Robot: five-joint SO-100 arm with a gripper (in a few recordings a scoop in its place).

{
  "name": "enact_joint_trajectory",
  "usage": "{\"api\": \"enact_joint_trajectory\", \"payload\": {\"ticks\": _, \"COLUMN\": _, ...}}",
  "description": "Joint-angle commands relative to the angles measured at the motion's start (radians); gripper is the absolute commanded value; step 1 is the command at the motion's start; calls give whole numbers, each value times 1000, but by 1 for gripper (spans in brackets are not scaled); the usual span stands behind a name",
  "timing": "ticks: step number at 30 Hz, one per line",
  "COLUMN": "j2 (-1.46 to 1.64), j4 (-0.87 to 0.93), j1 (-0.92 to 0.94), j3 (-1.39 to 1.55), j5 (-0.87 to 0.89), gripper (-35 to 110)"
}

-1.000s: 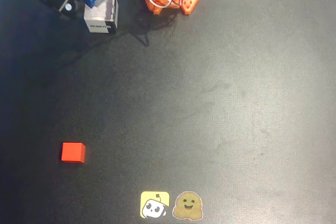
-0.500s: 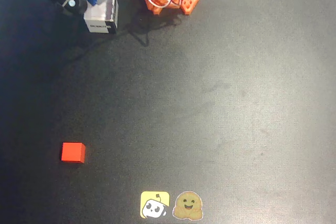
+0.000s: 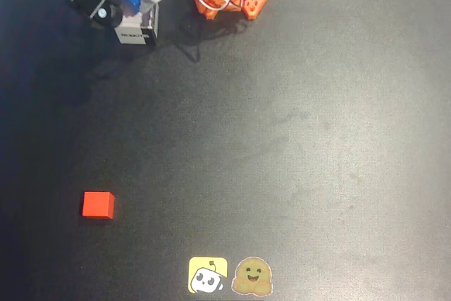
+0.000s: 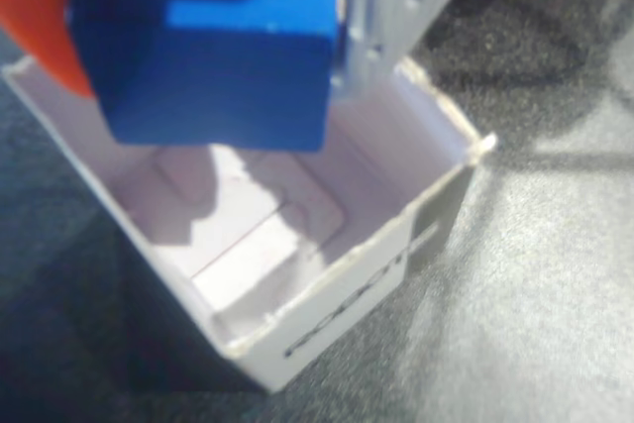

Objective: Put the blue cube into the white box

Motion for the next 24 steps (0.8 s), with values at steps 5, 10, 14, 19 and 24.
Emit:
{"api": "enact_joint_trajectory", "payload": {"ticks": 5, "j2": -21, "j4": -41, "j1": -38, "j3": -5, "j5": 9, "gripper": 8}}
{"api": "enact_joint_trajectory", "payload": {"ticks": 10, "j2": -21, "j4": -58, "j1": -57, "j3": -5, "j5": 8, "gripper": 14}}
{"api": "enact_joint_trajectory", "payload": {"ticks": 14, "j2": -18, "j4": -61, "j1": -74, "j3": -12, "j5": -6, "gripper": 17}}
{"api": "enact_joint_trajectory", "payload": {"ticks": 19, "j2": -21, "j4": -71, "j1": -83, "j3": -20, "j5": -21, "gripper": 20}}
{"api": "enact_joint_trajectory", "payload": {"ticks": 24, "j2": -15, "j4": -94, "j1": -54, "j3": -2, "j5": -15, "gripper": 4}}
